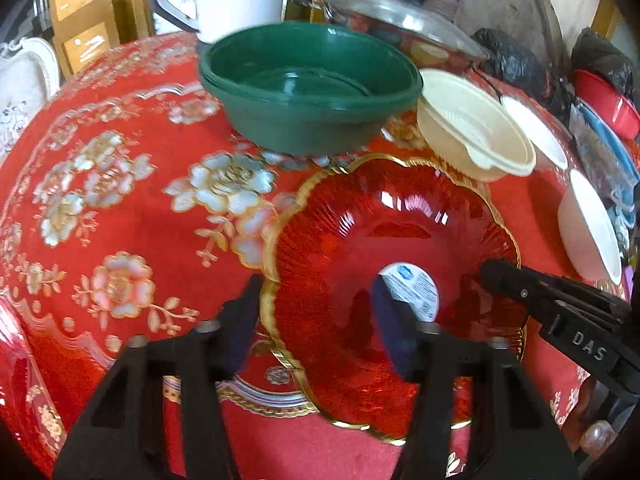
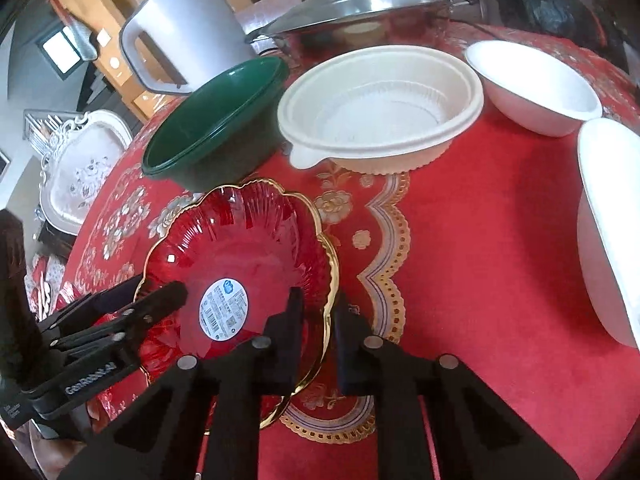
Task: Organize plates and bowls
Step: 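Reach the left gripper to the labelled red plate and grasp its rim, then carry the red plate with the left gripper and lower it into the large bowl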
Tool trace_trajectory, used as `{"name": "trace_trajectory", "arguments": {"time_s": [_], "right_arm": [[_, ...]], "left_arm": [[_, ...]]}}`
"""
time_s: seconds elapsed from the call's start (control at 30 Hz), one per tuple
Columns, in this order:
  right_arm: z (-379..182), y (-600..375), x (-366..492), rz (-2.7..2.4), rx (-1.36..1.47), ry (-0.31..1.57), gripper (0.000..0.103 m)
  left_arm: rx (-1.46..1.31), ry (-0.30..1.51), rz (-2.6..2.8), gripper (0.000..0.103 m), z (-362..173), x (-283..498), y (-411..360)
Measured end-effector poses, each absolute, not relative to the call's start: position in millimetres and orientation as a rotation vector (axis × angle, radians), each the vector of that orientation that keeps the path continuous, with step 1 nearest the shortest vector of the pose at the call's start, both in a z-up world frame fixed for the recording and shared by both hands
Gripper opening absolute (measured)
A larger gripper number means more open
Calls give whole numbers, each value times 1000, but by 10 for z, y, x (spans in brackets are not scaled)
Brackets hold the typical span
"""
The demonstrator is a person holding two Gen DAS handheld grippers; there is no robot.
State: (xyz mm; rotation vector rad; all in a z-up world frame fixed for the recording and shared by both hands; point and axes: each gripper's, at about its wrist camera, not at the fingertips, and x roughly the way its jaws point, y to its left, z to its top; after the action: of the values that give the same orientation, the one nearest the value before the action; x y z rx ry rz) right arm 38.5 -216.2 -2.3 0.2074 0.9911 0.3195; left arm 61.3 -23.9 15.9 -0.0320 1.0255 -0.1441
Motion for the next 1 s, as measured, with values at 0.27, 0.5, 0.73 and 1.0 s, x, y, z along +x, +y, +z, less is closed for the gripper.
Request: {"name": "trace_trajectory", "arguments": {"time_s": [0.27,0.5,0.73,1.0], "right_arm": [[-27,-2125,302,310,187,967,12],[5,-2100,160,305,182,955,12],[222,-2003,-5,314,146,905,12],[330,-1858,-130,336,126,879,12]], "left_arm": [[0,1017,-138,30,178,549,-223],[-24,1014,-149,29,200,442,-174],[-49,972,-149,29,398,293,-64],[-68,930,-141,29,609,94,123]]}}
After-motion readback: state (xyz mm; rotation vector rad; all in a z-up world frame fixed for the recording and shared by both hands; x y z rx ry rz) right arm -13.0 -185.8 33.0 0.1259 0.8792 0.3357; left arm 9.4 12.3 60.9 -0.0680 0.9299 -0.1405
